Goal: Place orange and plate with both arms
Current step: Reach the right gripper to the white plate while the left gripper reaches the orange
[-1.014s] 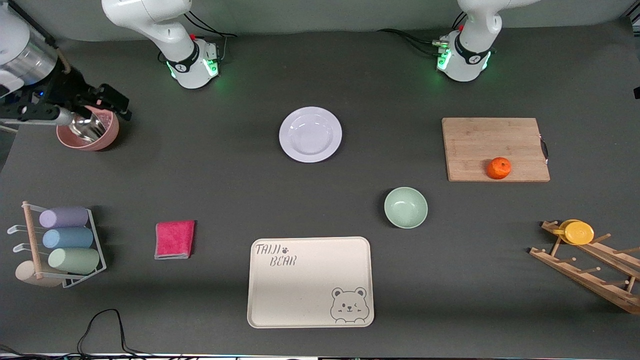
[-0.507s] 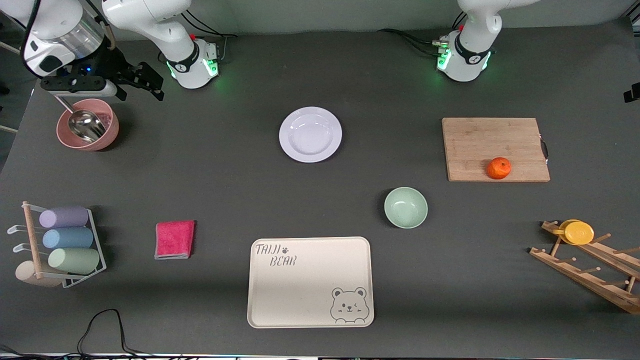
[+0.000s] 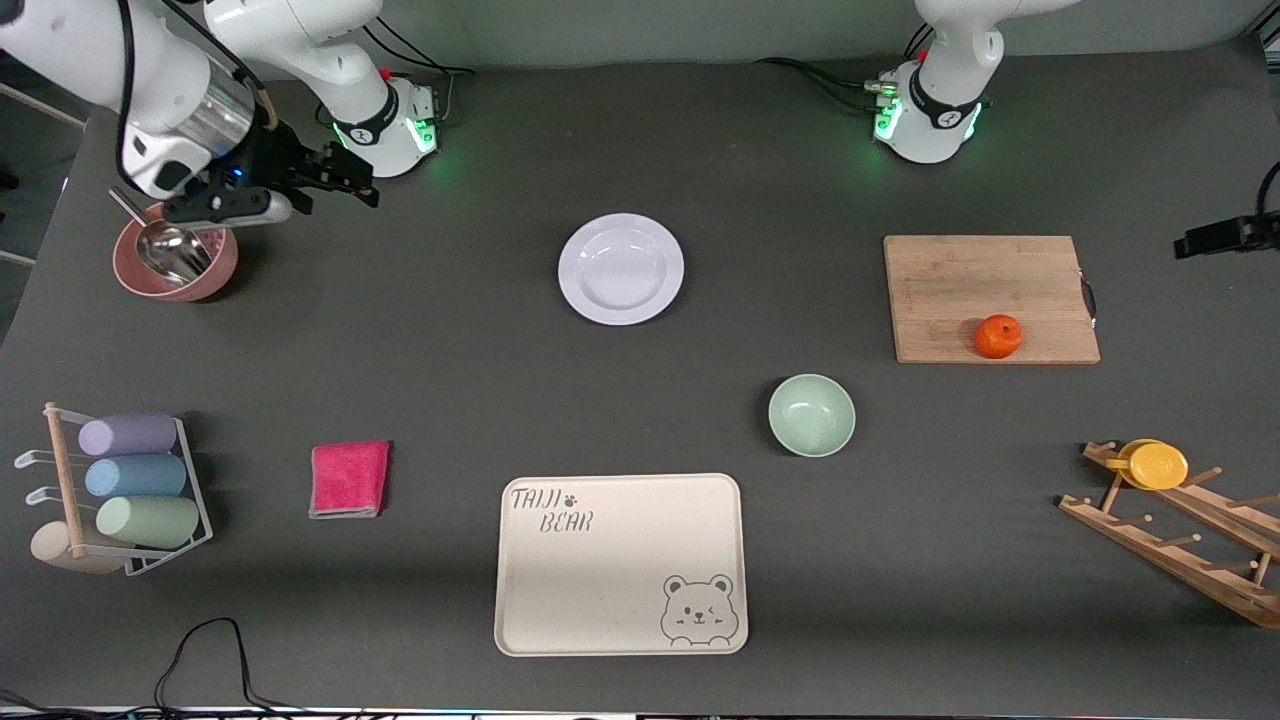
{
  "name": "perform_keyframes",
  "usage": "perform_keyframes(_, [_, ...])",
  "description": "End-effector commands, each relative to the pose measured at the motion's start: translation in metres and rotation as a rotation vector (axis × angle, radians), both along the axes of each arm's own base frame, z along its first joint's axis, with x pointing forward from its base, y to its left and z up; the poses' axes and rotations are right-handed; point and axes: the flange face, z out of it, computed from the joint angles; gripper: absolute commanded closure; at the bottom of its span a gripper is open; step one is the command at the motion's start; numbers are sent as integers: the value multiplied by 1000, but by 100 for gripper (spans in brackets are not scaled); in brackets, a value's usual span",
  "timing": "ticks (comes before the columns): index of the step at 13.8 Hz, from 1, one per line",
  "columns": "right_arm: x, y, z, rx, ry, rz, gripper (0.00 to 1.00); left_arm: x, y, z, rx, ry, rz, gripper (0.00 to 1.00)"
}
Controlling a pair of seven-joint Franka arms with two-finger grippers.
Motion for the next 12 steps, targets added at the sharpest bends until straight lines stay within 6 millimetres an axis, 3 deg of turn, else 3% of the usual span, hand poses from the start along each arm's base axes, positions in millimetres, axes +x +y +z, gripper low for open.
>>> perform_keyframes(1, [1, 1, -38, 96, 19, 27, 0, -23, -9, -52, -5, -47, 14, 0])
perform_keyframes(3, [-3, 4, -75, 176, 34, 57, 0, -27, -12, -104, 1, -83, 23, 0])
perform_keyframes(7, [-13, 3, -138, 311, 24, 62, 0, -33, -23, -180, -16, -139, 44, 0])
perform_keyframes(9, [-22, 3, -171, 406, 17, 47, 0, -26, -32, -209, -12, -129, 27, 0])
perform_keyframes(12, [-36, 2, -219, 554, 10, 69, 0, -21, -49, -230, 3, -116, 56, 0])
